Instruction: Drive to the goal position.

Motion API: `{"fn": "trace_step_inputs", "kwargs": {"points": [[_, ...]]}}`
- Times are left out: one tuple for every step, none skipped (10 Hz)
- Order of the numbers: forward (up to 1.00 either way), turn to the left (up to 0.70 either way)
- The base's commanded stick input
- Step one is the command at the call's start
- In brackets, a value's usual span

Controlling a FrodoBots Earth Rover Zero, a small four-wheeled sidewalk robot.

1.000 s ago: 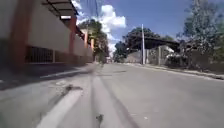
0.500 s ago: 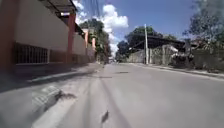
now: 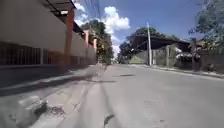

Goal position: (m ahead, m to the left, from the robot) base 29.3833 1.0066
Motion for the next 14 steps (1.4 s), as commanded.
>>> {"fn": "trace_step_inputs", "kwargs": {"points": [[1.00, -0.37], [1.00, -0.03], [1.00, -0.02], [1.00, -0.01], [1.00, 0.01], [1.00, 0.01], [1.00, 0.01], [1.00, 0.01], [1.00, 0.00], [1.00, -0.09], [1.00, -0.20], [1.00, -0.33], [1.00, -0.38], [1.00, -0.27]]}}
